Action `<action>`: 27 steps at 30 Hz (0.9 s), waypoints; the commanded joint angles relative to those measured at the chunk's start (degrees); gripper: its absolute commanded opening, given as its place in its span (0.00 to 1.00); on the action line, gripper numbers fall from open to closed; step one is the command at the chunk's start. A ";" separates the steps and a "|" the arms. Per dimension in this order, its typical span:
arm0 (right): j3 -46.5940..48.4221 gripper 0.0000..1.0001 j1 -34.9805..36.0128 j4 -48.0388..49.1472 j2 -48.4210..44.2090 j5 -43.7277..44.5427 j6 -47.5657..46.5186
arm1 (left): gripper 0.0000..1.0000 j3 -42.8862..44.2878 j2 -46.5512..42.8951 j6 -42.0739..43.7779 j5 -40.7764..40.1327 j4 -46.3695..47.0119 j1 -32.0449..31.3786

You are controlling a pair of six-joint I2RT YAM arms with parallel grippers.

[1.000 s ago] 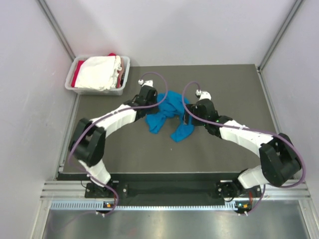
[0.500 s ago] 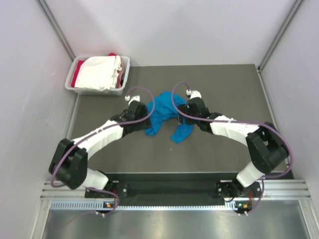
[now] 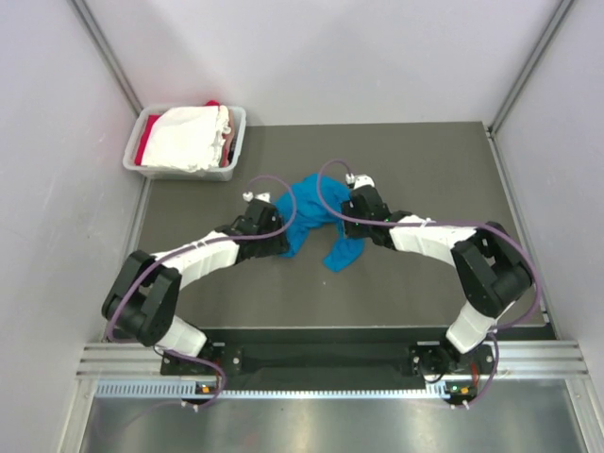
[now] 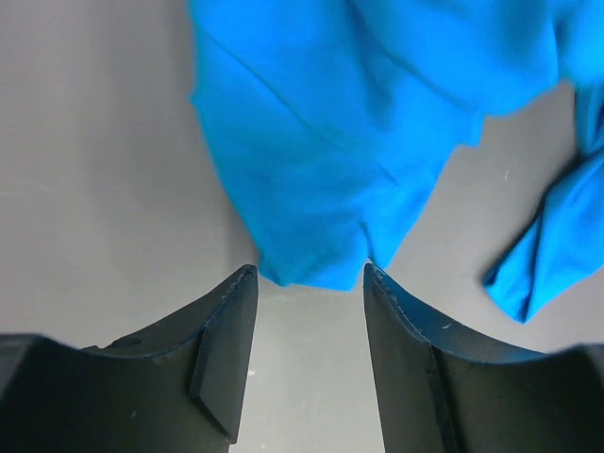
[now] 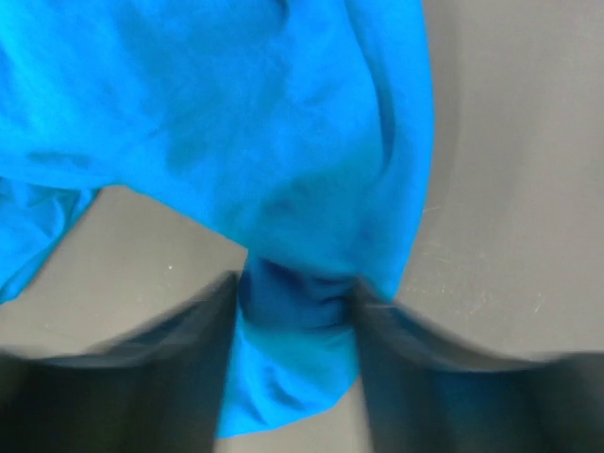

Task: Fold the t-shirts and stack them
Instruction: Flatten the tshirt out

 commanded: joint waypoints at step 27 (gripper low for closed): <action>2.67 0.06 -1.25 -3.06 -3.39 0.41 -2.87 | 0.49 11.82 12.26 -6.62 -21.91 -8.10 -14.67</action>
